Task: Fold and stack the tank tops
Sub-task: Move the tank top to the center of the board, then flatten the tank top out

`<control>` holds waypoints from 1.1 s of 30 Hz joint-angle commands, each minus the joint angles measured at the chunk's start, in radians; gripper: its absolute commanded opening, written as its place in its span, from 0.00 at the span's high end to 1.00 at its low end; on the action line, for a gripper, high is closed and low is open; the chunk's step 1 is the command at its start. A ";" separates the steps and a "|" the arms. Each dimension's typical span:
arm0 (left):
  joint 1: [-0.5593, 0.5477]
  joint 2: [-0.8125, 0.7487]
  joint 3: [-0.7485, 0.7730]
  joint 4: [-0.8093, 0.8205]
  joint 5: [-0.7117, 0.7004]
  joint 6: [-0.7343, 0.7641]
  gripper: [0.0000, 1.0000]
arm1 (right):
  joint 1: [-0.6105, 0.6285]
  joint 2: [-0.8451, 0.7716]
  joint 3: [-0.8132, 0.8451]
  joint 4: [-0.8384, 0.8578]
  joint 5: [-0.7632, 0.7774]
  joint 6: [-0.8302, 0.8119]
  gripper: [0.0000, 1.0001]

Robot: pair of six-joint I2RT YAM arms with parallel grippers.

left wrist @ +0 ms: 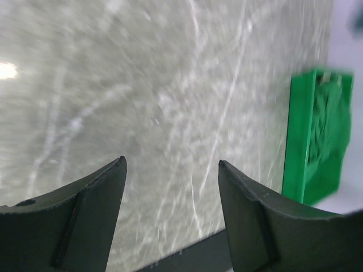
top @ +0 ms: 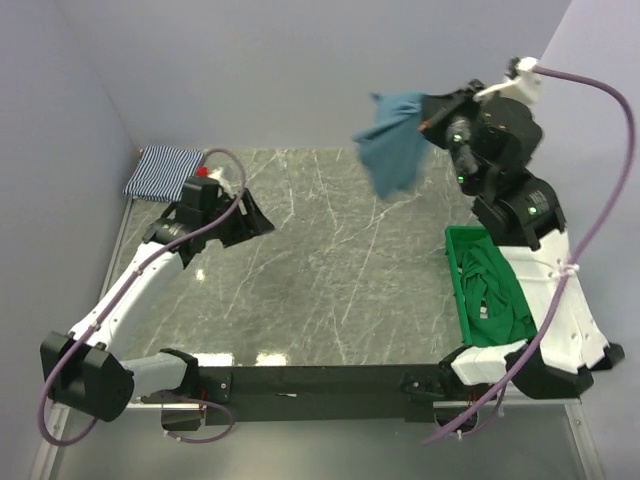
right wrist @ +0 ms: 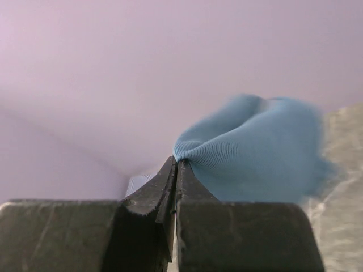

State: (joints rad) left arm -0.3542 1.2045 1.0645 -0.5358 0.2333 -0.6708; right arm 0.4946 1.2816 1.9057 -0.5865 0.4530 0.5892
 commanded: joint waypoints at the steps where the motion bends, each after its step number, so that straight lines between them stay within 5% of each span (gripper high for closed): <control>1: 0.066 -0.057 -0.018 0.019 -0.031 -0.052 0.29 | 0.111 0.114 0.084 -0.001 0.090 -0.037 1.00; 5: 0.107 -0.066 -0.037 0.016 -0.040 -0.062 0.29 | 0.139 0.136 -0.061 0.000 0.081 0.021 1.00; 9: 0.110 -0.065 -0.066 0.014 -0.060 -0.058 0.28 | 0.032 0.087 -0.362 0.028 0.014 0.158 0.56; 12: 0.112 -0.065 -0.112 0.031 -0.060 -0.067 0.28 | -0.066 0.052 -0.627 0.118 -0.147 0.208 0.53; 16: 0.110 -0.033 -0.191 0.053 -0.075 -0.087 0.29 | -0.006 0.050 -0.825 0.203 -0.194 0.208 0.52; 26: 0.176 0.113 -0.226 0.118 -0.075 -0.200 0.33 | 0.338 0.383 -0.663 0.171 -0.177 0.207 0.52; 33: 0.181 0.272 -0.100 0.111 -0.100 -0.236 0.37 | 0.380 0.482 -0.605 0.195 -0.186 0.224 0.53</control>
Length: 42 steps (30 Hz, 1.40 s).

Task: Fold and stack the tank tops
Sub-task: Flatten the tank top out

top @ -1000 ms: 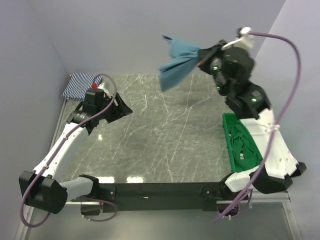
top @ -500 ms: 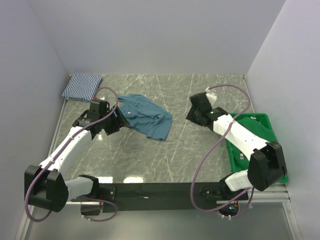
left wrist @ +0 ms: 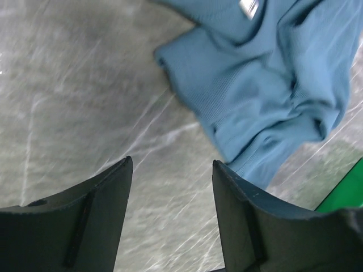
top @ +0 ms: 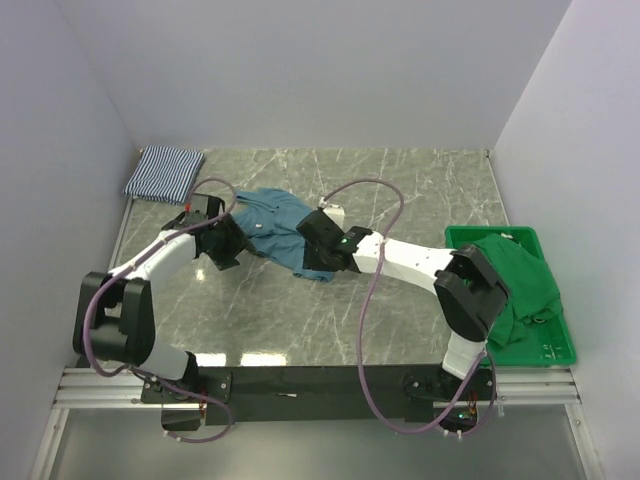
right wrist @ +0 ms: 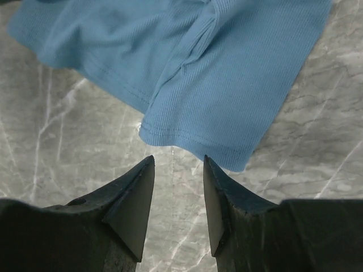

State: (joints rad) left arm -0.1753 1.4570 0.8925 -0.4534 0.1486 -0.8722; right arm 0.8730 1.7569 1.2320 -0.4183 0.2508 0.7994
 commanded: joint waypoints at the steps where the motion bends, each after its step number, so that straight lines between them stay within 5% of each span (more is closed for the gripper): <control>1: 0.002 0.031 0.077 0.030 -0.020 -0.050 0.37 | 0.004 0.027 0.124 0.000 0.028 0.003 0.53; 22: 0.008 0.350 0.263 -0.030 -0.138 -0.076 0.48 | 0.041 0.259 0.251 -0.077 0.039 -0.022 0.55; 25: 0.008 0.367 0.267 -0.034 -0.146 -0.074 0.55 | 0.040 0.239 0.227 -0.070 0.053 -0.014 0.73; 26: 0.008 0.373 0.270 -0.037 -0.146 -0.073 0.58 | 0.040 0.230 0.222 -0.070 0.065 -0.012 0.86; 29: 0.008 0.371 0.261 -0.031 -0.146 -0.076 0.72 | 0.035 0.158 0.189 -0.057 0.083 -0.003 1.00; 35: 0.008 0.326 0.250 -0.056 -0.146 -0.071 0.99 | 0.003 -0.058 0.066 -0.050 0.125 0.021 1.00; 42: 0.011 0.083 0.070 -0.080 -0.178 -0.048 0.99 | -0.092 -0.420 -0.300 -0.059 0.159 0.096 1.00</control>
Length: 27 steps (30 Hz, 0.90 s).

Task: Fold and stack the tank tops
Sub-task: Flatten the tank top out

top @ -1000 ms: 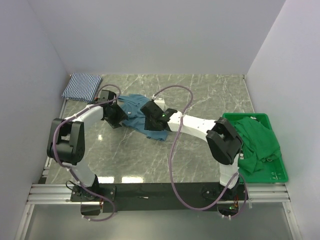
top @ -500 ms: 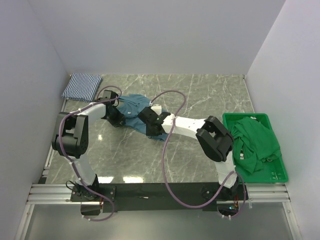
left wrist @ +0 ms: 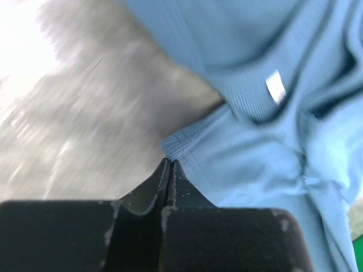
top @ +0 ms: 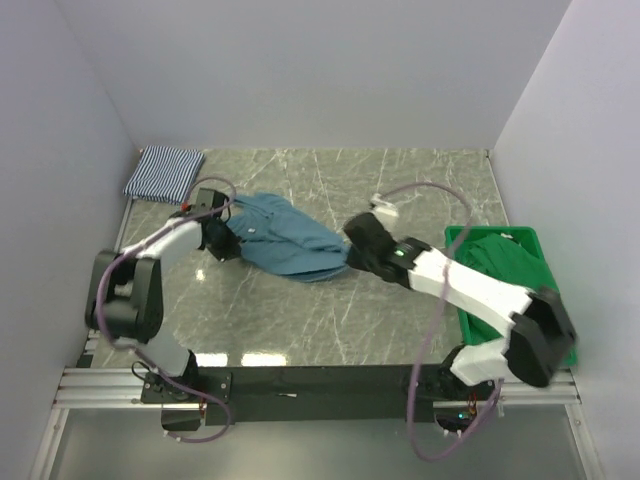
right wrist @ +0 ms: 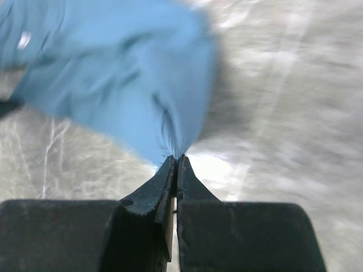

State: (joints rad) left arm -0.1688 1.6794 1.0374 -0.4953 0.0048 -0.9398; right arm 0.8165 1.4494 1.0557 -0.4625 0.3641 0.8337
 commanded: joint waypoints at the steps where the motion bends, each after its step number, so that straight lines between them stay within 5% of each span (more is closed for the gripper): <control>1: 0.006 -0.200 -0.101 -0.042 -0.031 0.019 1.00 | -0.045 -0.183 -0.169 -0.011 0.042 0.074 1.00; 6: 0.005 -0.366 -0.267 -0.032 0.015 -0.010 1.00 | -0.069 -0.355 -0.445 -0.013 0.004 0.168 0.99; 10: -0.003 -0.440 -0.355 -0.008 0.129 0.004 0.99 | -0.069 -0.448 -0.565 0.018 -0.070 0.199 0.64; 13: -0.008 -0.454 -0.370 -0.023 0.146 0.032 0.99 | -0.070 -0.489 -0.565 0.001 -0.060 0.180 0.56; 18: -0.011 -0.451 -0.369 -0.034 0.150 0.062 0.99 | -0.063 -0.492 -0.516 -0.016 -0.073 0.122 0.55; 27: -0.012 -0.431 -0.358 -0.038 0.150 0.078 0.99 | 0.225 -0.305 -0.335 -0.145 0.062 0.120 0.58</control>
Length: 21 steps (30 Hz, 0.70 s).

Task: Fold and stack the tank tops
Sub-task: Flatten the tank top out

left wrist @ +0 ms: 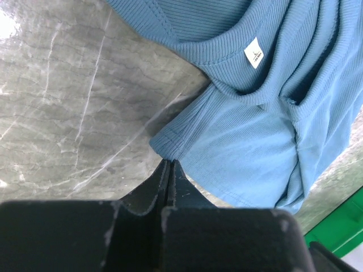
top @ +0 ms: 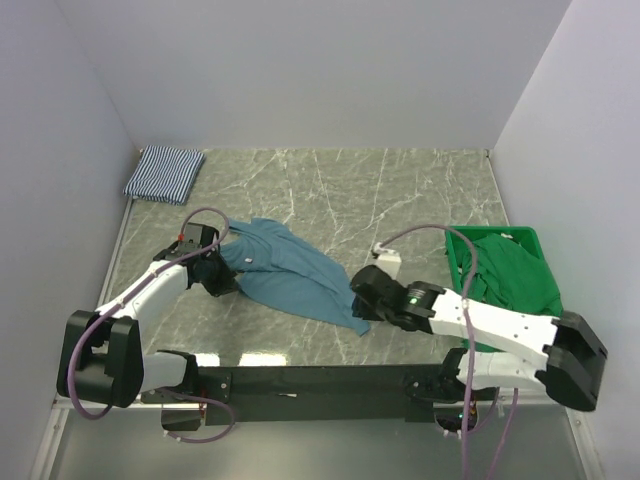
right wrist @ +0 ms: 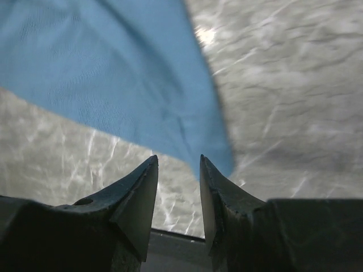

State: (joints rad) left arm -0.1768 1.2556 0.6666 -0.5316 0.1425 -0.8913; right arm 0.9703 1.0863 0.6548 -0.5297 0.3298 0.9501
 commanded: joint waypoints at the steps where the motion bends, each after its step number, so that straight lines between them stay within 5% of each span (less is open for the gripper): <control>1: -0.004 -0.005 0.013 0.001 0.014 0.032 1.00 | 0.085 0.101 0.081 -0.087 0.113 0.003 0.58; 16: -0.004 0.008 0.017 0.002 0.019 0.043 0.99 | 0.174 0.385 0.141 -0.113 0.129 -0.017 0.64; 21: -0.004 0.007 0.030 -0.011 0.012 0.049 1.00 | 0.176 0.385 0.146 -0.127 0.126 -0.017 0.94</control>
State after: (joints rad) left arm -0.1772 1.2613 0.6670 -0.5327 0.1459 -0.8719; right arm 1.1393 1.4788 0.7685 -0.6353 0.4248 0.9245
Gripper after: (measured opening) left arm 0.012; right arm 0.106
